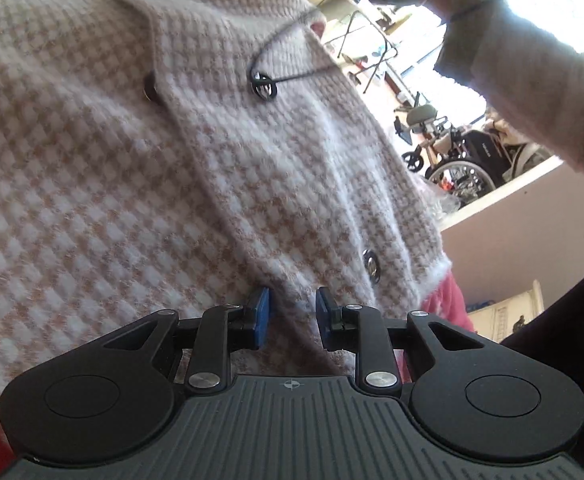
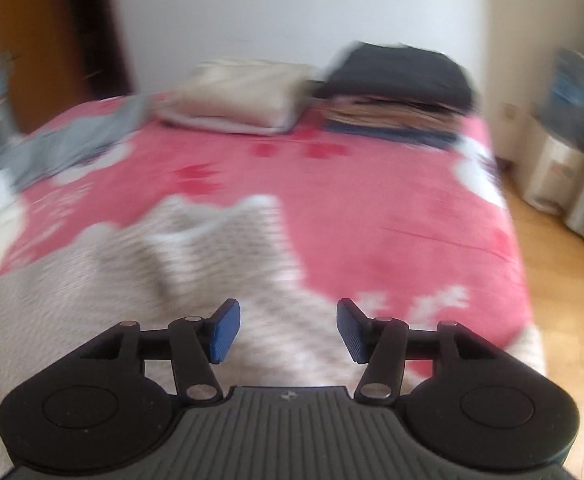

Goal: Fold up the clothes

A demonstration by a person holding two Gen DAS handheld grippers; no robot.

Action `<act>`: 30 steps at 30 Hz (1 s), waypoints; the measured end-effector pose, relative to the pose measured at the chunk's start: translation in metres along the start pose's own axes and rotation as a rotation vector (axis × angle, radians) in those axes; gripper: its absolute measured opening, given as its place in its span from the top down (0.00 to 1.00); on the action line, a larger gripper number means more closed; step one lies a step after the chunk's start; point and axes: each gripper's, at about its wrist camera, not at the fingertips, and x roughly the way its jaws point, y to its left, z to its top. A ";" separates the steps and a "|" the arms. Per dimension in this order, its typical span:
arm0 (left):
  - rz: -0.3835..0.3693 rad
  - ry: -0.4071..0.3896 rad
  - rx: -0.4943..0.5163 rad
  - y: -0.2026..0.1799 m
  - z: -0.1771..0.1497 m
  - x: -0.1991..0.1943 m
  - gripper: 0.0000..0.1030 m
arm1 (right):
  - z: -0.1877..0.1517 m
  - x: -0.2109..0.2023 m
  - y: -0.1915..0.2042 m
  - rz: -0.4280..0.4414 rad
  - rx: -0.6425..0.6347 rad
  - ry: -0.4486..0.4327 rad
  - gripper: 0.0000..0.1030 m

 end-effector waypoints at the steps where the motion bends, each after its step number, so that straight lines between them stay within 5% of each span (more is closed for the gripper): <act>1: -0.004 -0.010 -0.006 0.001 0.003 -0.006 0.77 | -0.002 0.003 -0.011 -0.027 0.036 0.003 0.45; 7: 0.090 -0.158 0.028 0.003 0.088 -0.047 0.73 | -0.028 0.001 -0.073 -0.153 0.203 -0.025 0.46; 13: 0.378 -0.285 0.214 0.002 0.228 -0.018 0.51 | -0.051 -0.010 -0.128 -0.158 0.436 -0.100 0.39; 16: 0.470 -0.254 0.391 -0.004 0.289 0.029 0.50 | -0.056 -0.010 -0.142 -0.152 0.400 -0.086 0.37; 20: 0.538 -0.071 0.652 -0.013 0.326 0.105 0.49 | -0.052 -0.017 -0.147 -0.061 0.251 -0.113 0.35; 26: 0.558 0.155 0.792 -0.004 0.327 0.167 0.48 | -0.024 0.018 -0.128 0.037 -0.057 -0.016 0.29; 29: 0.589 0.190 0.854 0.000 0.319 0.185 0.50 | -0.019 0.039 -0.129 0.070 -0.072 0.066 0.34; 30: 0.586 0.182 0.859 0.000 0.318 0.187 0.58 | -0.022 0.043 -0.129 0.073 -0.084 0.106 0.40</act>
